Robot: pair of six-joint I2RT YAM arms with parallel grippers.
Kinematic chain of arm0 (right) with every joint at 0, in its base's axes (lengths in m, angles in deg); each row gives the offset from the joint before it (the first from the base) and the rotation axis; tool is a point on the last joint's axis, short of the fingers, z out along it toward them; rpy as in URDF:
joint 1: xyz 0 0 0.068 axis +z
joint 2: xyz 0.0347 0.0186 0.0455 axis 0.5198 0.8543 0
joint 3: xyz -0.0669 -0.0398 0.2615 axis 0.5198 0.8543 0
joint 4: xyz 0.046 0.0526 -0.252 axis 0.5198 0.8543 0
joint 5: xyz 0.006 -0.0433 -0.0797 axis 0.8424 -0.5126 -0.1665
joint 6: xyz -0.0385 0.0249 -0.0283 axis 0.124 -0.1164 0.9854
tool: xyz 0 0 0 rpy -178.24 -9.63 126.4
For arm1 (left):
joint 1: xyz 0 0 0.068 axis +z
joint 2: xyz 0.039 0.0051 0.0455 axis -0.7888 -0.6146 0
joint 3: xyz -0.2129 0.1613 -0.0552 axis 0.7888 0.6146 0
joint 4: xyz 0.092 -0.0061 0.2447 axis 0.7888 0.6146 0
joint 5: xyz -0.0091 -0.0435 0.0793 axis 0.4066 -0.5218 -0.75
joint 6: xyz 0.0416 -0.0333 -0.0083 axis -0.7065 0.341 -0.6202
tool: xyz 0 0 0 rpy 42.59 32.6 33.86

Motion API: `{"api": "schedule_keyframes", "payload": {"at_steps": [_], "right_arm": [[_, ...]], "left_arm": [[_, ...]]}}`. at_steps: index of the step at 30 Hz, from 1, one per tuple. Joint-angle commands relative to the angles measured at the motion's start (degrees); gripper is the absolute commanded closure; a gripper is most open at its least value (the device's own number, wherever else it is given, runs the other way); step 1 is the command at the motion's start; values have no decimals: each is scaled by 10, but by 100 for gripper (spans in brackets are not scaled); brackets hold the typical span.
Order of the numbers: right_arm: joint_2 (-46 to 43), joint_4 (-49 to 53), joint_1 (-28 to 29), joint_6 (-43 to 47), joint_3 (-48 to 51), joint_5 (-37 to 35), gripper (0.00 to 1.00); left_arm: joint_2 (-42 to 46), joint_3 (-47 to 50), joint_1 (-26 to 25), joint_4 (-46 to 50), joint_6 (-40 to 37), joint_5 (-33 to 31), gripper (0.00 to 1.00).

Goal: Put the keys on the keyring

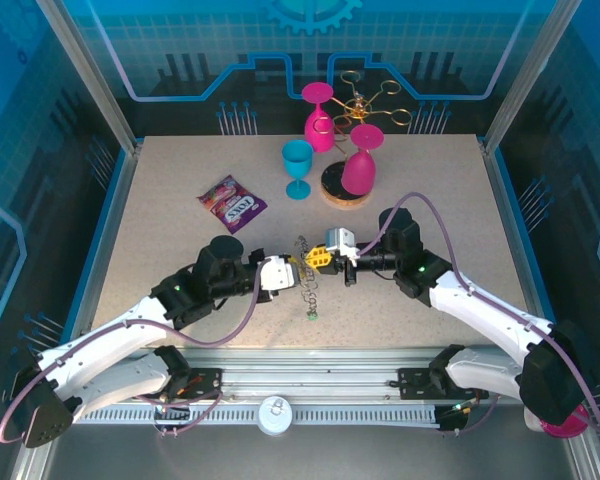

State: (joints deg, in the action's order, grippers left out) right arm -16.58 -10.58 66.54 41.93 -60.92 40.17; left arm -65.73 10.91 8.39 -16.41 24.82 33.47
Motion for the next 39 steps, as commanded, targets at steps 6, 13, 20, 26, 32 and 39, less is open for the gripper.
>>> {"api": "schedule_keyframes", "payload": {"at_steps": [6, 13, 20, 26, 32, 39], "right_arm": [[-12, -44, -7, -12, 11, 5, 100], [-13, -46, -8, -14, 11, 13, 100], [-14, -52, -8, -18, 14, 13, 100], [-15, -57, -8, -22, 16, 15, 100], [-13, -61, -8, -25, 18, 18, 100], [-12, -64, -7, -26, 18, 18, 100]], "left_arm": [[27, 21, 0, 13, 2, -4, 82], [57, 47, 3, -25, 44, -54, 64], [45, 70, 7, -104, 109, -29, 59], [32, 86, 9, -156, 146, -18, 57], [28, 88, 14, -173, 158, -10, 59], [16, 83, 17, -170, 158, 1, 78]]}}
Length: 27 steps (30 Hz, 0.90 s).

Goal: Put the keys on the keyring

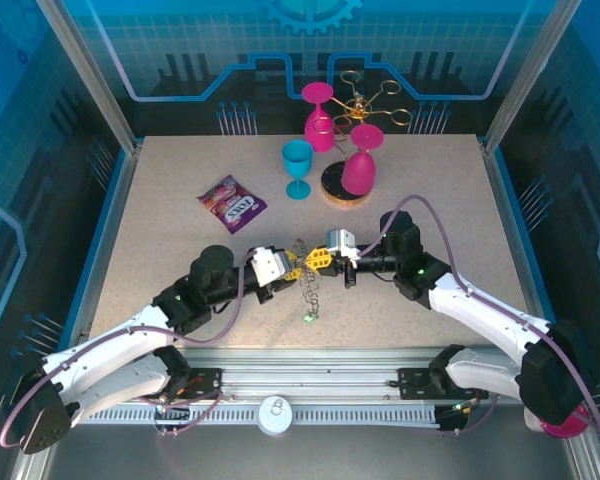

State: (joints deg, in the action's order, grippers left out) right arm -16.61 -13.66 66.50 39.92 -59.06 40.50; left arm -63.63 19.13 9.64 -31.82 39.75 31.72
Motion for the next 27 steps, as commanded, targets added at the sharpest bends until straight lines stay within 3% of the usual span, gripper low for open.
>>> {"api": "schedule_keyframes", "payload": {"at_steps": [1, 6, 12, 20, 27], "right_arm": [[-13, -33, -6, -6, -1, 14, 100], [-13, -33, -6, -6, -3, 14, 100], [-9, -41, -5, -11, -4, 17, 100], [-5, -29, -5, -8, 15, 15, 100], [13, -50, -5, -19, 32, 11, 100]], "left_arm": [[-7, 0, 5, -13, 9, 21, 81], [-16, -4, 5, -1, 5, 32, 100], [-35, -16, 5, 19, -3, 66, 100], [-5, 9, 5, -50, 5, 6, 100], [-12, 19, 6, -60, 10, 6, 100]]}}
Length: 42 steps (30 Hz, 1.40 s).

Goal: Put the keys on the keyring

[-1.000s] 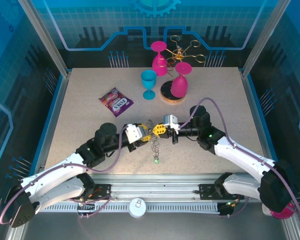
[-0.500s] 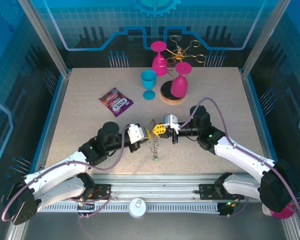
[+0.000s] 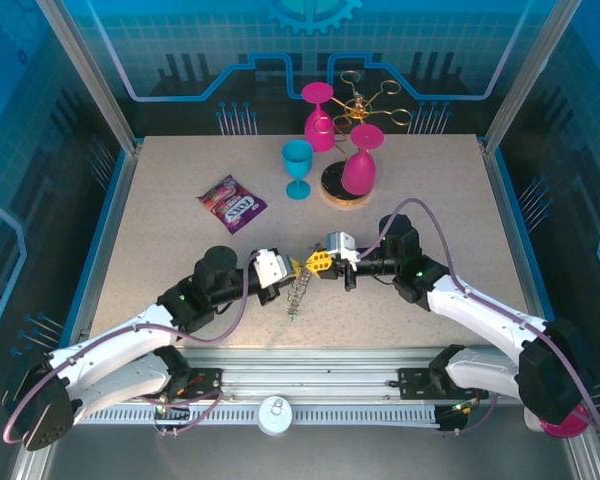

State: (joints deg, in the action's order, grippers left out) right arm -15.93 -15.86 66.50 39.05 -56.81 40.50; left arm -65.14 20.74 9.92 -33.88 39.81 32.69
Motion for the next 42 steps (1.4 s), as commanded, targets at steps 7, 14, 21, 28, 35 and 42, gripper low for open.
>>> {"api": "schedule_keyframes", "payload": {"at_steps": [7, 14, 21, 28, 35, 42], "right_arm": [[30, -64, -5, -27, 20, 13, 100], [51, -116, -5, -53, 42, 11, 100], [61, -130, -5, -57, 50, 9, 100], [72, -141, -5, -60, 54, 12, 100], [72, -142, -4, -62, 53, 17, 100], [72, -141, -2, -61, 54, 21, 100]], "left_arm": [[-15, 4, 2, -32, 4, 3, 100], [-41, 23, 3, -42, 7, 9, 100], [-28, 26, 3, -26, 3, 6, 63], [-14, 23, 3, -8, 0, 10, 58], [-22, 11, 3, 17, -14, 19, 75], [-39, 6, 4, 8, -13, 10, 73]]}}
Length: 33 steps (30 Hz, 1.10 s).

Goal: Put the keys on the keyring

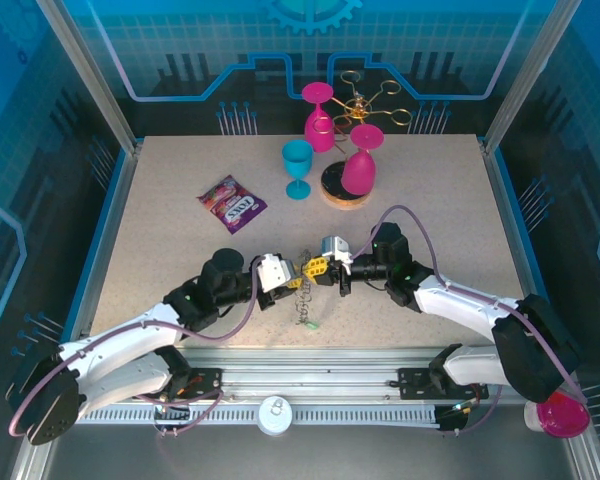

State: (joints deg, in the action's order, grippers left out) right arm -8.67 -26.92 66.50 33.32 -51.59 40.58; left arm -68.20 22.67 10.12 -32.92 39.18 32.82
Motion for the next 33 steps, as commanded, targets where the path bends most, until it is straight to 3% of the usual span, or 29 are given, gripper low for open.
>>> {"api": "schedule_keyframes", "payload": {"at_steps": [1, 9, 14, 22, 24, 30, 33], "right_arm": [[1, -30, -2, -4, 1, 20, 100], [9, -20, 5, 6, -3, 17, 100], [13, -19, 8, 9, -4, 17, 100], [11, -8, 9, 15, -5, 14, 100], [11, -6, 10, 16, -5, 14, 100], [10, 0, 12, 19, -8, 14, 100], [7, -4, 12, 11, -8, 7, 100]], "left_arm": [[-11, -14, 2, -5, -7, 10, 73], [-31, -26, 2, -17, -7, 22, 77], [-30, -28, 5, -16, -6, 32, 72], [-24, -31, 5, -6, -4, 39, 73], [-23, -31, 6, -7, -4, 41, 75], [-28, -37, 5, 1, -4, 46, 100], [-25, -41, 5, 16, 0, 44, 100]]}}
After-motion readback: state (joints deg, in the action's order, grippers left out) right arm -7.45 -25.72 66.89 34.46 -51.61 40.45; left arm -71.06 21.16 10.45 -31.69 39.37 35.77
